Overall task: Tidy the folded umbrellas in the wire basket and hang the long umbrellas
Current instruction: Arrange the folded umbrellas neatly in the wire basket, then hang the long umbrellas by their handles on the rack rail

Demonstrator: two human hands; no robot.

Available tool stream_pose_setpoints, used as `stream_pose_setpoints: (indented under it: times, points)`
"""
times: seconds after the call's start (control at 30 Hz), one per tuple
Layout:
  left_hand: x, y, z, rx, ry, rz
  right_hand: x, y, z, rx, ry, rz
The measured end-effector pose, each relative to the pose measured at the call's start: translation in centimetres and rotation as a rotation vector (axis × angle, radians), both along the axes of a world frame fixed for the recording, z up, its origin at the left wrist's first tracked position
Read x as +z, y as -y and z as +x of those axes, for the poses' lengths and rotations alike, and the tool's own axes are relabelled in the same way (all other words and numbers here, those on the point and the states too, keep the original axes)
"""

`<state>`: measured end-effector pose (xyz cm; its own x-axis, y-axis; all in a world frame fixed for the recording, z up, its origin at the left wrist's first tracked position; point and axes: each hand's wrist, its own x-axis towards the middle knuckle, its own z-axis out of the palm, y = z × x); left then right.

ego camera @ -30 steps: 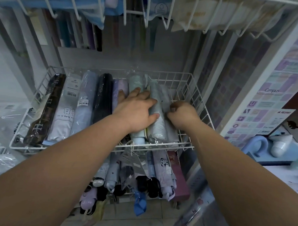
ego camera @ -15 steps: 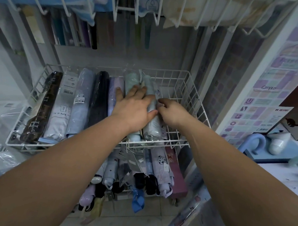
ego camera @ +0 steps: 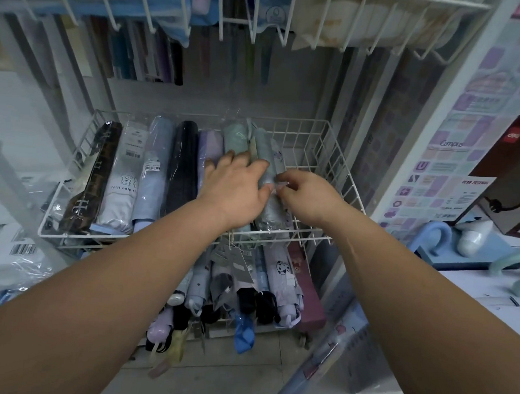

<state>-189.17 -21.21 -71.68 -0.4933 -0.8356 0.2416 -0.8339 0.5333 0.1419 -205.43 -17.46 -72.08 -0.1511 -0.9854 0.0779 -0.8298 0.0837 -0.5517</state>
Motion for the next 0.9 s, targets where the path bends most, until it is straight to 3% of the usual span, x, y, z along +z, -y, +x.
stream_pose_setpoints:
  times: [0.27, 0.57, 0.9]
  points:
    - [1.0, -2.7, -1.2, -0.068, -0.217, -0.025, 1.8, -3.2, -1.4, -0.11, -0.104, -0.144]
    - [-2.6, -8.4, -7.6, -0.384, -0.39, 0.079, -0.6, -10.9, -5.8, -0.348, -0.188, -0.281]
    - [-8.5, -12.2, -14.0, -0.478, -0.269, 0.241, -8.6, -15.8, -13.7, -0.549, -0.076, -0.05]
